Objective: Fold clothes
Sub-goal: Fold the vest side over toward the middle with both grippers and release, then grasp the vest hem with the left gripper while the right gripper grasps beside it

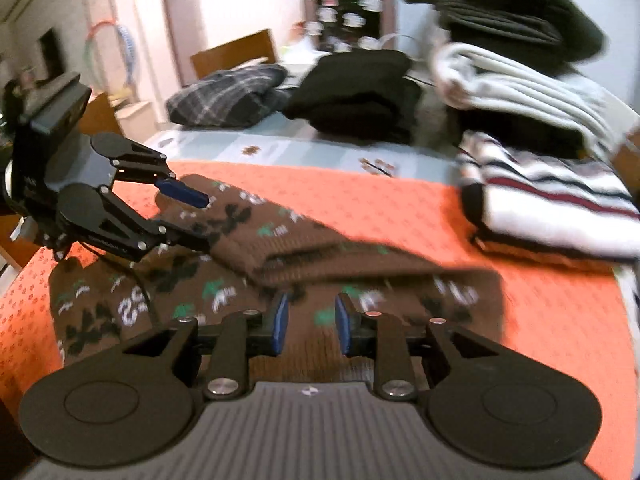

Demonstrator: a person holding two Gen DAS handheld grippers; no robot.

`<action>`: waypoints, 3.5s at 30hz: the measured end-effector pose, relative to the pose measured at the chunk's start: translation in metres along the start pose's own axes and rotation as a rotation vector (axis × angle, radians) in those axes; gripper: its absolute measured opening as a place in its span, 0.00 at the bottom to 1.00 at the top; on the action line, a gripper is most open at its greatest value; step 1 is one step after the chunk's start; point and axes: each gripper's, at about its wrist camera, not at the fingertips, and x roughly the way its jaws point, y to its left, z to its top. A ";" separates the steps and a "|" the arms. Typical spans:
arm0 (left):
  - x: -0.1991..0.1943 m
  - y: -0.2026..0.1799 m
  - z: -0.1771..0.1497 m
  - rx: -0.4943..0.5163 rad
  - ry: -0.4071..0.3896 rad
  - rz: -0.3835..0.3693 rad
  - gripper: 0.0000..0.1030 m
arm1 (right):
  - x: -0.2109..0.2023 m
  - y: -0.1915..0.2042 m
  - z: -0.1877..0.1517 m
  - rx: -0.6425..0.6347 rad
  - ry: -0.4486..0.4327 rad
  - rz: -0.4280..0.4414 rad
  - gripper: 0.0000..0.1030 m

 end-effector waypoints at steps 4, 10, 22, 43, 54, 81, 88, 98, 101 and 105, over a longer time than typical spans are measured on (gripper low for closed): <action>0.009 -0.010 -0.003 0.100 0.020 -0.014 0.46 | -0.021 -0.003 -0.026 0.073 0.012 -0.060 0.29; 0.014 0.000 0.005 0.159 0.017 0.008 0.16 | -0.037 -0.003 -0.052 0.158 0.006 -0.121 0.29; -0.002 0.004 0.006 0.133 0.006 0.010 0.33 | -0.049 0.005 -0.055 0.144 -0.007 -0.107 0.32; -0.131 -0.151 0.009 -0.240 -0.026 0.205 0.50 | -0.116 -0.058 -0.031 -0.064 -0.004 0.073 0.39; -0.120 -0.253 0.009 -0.504 0.096 0.498 0.50 | -0.115 -0.104 -0.056 -0.412 0.018 0.363 0.41; -0.023 -0.401 0.103 -0.655 0.147 0.721 0.52 | -0.089 -0.199 -0.038 -0.883 0.004 0.511 0.41; -0.002 -0.402 0.121 -0.661 0.180 0.780 0.52 | -0.075 -0.209 -0.014 -1.069 -0.003 0.558 0.41; 0.036 -0.380 0.129 -0.683 0.294 0.813 0.52 | -0.017 -0.202 0.001 -1.392 -0.054 0.626 0.41; 0.048 -0.373 0.129 -0.709 0.355 0.843 0.52 | 0.005 -0.202 -0.003 -1.511 -0.109 0.663 0.41; 0.057 -0.365 0.126 -0.770 0.399 0.880 0.51 | 0.030 -0.202 -0.008 -1.687 -0.187 0.751 0.41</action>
